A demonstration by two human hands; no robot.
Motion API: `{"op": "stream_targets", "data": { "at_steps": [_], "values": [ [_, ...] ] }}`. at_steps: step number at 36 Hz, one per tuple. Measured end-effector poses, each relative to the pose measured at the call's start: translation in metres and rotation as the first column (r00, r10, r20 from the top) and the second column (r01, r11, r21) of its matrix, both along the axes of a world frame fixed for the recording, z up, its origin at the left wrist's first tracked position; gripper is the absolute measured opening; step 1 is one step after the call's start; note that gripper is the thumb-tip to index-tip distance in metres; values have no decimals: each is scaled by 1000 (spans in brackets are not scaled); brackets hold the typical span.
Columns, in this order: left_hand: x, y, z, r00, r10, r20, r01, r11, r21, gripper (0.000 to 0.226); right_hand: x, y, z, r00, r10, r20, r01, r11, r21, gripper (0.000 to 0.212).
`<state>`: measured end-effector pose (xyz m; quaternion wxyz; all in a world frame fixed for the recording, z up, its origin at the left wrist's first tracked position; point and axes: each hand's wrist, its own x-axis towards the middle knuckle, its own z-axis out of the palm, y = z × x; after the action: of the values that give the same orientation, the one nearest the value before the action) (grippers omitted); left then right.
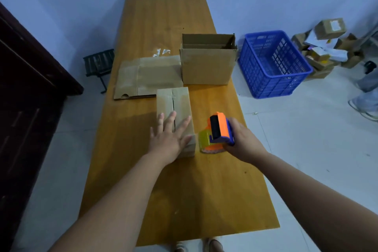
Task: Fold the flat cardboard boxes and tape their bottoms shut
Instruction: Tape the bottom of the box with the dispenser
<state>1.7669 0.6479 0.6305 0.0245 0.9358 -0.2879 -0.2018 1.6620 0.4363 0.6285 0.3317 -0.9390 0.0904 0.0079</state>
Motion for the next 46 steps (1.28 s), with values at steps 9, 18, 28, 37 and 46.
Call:
{"op": "stream_targets", "data": {
  "at_steps": [9, 18, 28, 37, 46],
  "values": [
    [0, 6, -2, 999, -6, -32, 5, 999, -51, 53, 1, 0, -3, 996, 89, 6, -89, 994, -64, 48],
    [0, 4, -1, 997, 11, -72, -15, 998, -61, 50, -4, -20, -30, 988, 54, -144, -93, 954, -285, 51],
    [0, 3, 0, 998, 13, -67, -16, 999, -45, 51, 5, -6, -6, 957, 132, -259, -282, 631, -722, 50],
    [0, 2, -2, 998, 18, -67, -23, 998, -64, 51, 8, 15, 35, 871, 44, -490, -360, 735, -574, 112],
    [0, 2, -3, 998, 19, -66, -24, 997, -68, 51, 42, 20, 52, 840, 15, -543, -320, 820, -474, 68]
  ]
}}
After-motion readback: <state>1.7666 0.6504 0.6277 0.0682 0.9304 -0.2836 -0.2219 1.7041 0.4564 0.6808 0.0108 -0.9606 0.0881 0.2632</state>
